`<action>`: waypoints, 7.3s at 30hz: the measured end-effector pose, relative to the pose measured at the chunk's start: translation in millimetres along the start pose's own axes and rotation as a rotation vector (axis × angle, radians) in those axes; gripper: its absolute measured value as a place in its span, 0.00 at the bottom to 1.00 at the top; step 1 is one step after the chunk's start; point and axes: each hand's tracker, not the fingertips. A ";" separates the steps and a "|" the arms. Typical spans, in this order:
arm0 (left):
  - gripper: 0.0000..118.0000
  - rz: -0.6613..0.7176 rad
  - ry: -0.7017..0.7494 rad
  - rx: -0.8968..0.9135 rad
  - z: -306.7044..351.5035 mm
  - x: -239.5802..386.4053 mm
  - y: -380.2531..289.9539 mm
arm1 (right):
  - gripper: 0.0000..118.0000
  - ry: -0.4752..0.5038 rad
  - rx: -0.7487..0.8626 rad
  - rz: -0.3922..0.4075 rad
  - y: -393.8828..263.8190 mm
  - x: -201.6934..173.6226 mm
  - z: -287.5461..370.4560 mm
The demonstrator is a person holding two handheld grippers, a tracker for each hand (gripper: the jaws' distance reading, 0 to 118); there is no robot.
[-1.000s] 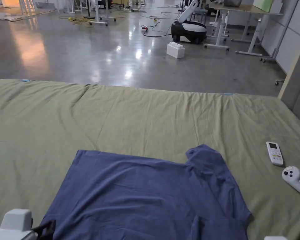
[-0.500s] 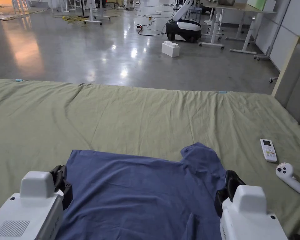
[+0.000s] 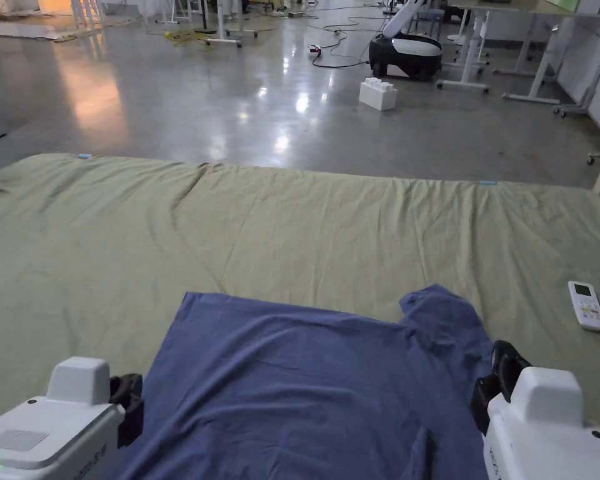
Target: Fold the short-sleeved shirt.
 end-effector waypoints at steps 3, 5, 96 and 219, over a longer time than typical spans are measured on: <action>0.01 0.023 0.012 -0.160 -5.4 -19.7 -22.9 | 0.00 0.002 -0.029 0.003 -6.2 0.2 -2.5; 0.01 0.022 0.027 -0.275 -13.8 -34.1 -37.6 | 0.00 0.004 -0.057 -0.003 -10.6 0.7 -4.5; 0.05 0.151 0.040 -0.167 -167.8 -30.2 69.5 | 0.08 0.030 -0.691 -0.203 -55.9 64.7 -146.3; 0.06 0.094 -0.066 -0.328 -122.0 -51.9 59.4 | 0.08 0.148 -0.786 -0.002 -36.0 77.1 -133.9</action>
